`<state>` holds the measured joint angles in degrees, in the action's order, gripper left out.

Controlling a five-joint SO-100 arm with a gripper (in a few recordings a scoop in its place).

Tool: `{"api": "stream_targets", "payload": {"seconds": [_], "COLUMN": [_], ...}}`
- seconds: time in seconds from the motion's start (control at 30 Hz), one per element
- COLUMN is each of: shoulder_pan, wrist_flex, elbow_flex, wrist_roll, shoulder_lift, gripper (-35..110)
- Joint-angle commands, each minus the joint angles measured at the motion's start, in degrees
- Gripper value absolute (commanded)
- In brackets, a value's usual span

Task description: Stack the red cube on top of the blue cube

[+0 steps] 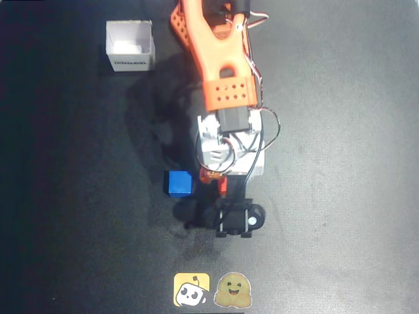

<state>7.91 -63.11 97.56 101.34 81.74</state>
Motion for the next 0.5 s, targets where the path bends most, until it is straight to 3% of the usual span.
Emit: {"api": "stream_targets", "payload": {"seconds": [0.0, 0.23, 0.47], "shoulder_pan": [0.97, 1.14, 0.79], "wrist_flex": [1.85, 2.64, 3.08], "elbow_flex": [-1.85, -1.76, -1.76], "wrist_roll": [0.53, 0.88, 0.97], "shoulder_lift": [-0.35, -2.81, -4.92], "gripper": [24, 23, 0]}}
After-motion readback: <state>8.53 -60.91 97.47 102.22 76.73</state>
